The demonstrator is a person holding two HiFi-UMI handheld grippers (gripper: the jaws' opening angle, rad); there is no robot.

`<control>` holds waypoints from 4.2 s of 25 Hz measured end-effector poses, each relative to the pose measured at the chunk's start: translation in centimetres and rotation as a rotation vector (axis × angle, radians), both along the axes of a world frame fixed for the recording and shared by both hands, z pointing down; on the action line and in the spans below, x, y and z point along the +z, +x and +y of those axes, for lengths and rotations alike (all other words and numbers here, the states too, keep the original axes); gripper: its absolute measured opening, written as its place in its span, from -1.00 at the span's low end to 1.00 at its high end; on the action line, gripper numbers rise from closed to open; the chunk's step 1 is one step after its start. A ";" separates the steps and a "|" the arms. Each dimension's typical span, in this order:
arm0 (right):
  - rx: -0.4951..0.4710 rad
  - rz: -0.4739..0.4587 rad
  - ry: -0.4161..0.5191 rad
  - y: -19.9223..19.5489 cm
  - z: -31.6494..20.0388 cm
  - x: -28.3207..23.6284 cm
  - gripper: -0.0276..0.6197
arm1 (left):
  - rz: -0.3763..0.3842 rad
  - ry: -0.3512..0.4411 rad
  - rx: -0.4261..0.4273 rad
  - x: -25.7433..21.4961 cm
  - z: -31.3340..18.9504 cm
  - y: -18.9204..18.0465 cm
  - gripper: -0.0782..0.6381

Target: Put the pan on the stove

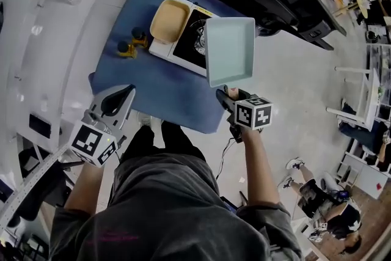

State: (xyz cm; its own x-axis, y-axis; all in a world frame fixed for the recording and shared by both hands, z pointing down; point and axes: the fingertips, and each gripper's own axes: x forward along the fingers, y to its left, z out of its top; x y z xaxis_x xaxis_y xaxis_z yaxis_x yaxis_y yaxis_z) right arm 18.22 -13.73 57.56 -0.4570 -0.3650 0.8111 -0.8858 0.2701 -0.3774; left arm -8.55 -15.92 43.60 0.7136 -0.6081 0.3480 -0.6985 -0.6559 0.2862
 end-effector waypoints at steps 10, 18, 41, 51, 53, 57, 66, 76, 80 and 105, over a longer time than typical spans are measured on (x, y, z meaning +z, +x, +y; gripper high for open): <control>-0.120 0.039 -0.087 2.1 -3.6 4.0 -0.49 | -0.008 -0.041 -0.072 1.9 -1.6 2.3 -0.78; -0.180 0.059 -0.157 2.3 -5.1 6.8 -0.49 | -0.013 -0.067 -0.112 3.1 -2.6 2.7 -0.78; -0.215 0.107 -0.274 2.2 -5.6 10.7 -0.49 | -0.003 -0.118 -0.129 5.3 -4.5 3.0 -0.78; -0.224 0.143 -0.266 2.0 -5.9 11.3 -0.49 | -0.001 -0.131 -0.122 5.8 -4.4 3.0 -0.78; -0.227 0.147 -0.267 1.9 -6.0 11.3 -0.49 | 0.000 -0.132 -0.120 5.8 -4.3 3.0 -0.78; -0.224 0.156 -0.279 1.9 -6.0 11.3 -0.49 | -0.001 -0.133 -0.115 6.0 -4.1 3.1 -0.78; -0.199 0.140 -0.268 1.7 -6.2 11.1 -0.48 | 0.000 -0.135 -0.103 6.1 -3.7 3.2 -0.78; -0.190 0.106 -0.242 1.8 -5.0 10.5 -0.26 | -0.007 -0.131 -0.078 5.7 -3.0 3.3 -0.78; -0.168 0.071 -0.223 2.1 -4.4 9.7 -0.22 | -0.014 -0.122 -0.054 5.3 -2.7 3.7 -0.78; 0.071 0.083 -0.087 5.7 4.5 3.8 -0.21 | -0.033 0.010 0.093 -0.7 1.4 3.7 -0.78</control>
